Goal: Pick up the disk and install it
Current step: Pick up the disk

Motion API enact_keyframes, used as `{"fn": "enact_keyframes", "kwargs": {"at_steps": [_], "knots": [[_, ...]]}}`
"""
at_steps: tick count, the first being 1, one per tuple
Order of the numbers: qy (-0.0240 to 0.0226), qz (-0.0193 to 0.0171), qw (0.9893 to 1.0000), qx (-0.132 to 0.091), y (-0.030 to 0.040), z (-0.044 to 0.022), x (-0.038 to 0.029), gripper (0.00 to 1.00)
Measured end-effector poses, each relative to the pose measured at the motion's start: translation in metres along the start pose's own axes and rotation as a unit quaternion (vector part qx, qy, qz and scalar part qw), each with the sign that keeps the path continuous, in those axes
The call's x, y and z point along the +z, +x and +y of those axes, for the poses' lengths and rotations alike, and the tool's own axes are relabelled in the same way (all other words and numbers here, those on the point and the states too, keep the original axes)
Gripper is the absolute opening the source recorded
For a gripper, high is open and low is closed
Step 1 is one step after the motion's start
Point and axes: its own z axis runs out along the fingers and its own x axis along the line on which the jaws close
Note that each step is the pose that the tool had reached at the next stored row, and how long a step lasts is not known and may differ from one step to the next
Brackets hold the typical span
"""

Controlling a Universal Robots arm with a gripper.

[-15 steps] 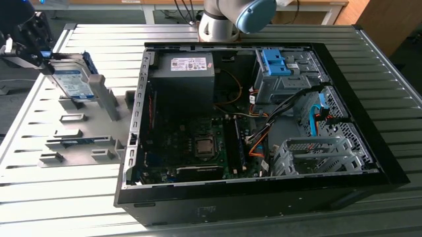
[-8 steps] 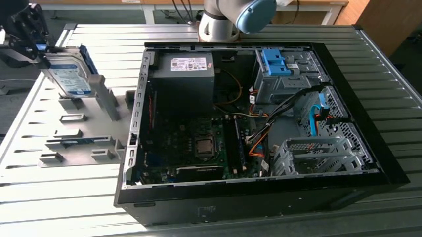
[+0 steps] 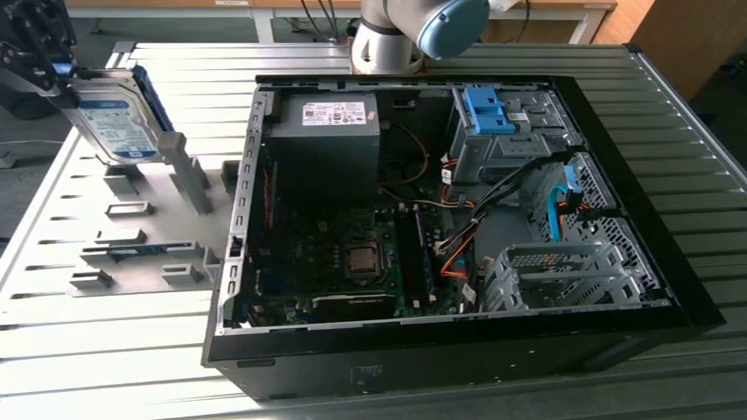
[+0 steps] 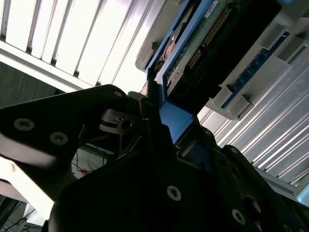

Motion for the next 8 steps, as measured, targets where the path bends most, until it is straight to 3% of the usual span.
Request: {"fn": "enact_keyframes", "kwargs": {"at_steps": [2, 8], "knots": [[0.0001, -0.0001, 1.0, 0.0, -0.0002, 0.0001, -0.0043, 0.36], [0.0001, 0.0, 1.0, 0.0, -0.0002, 0.0001, -0.0053, 0.36]]}}
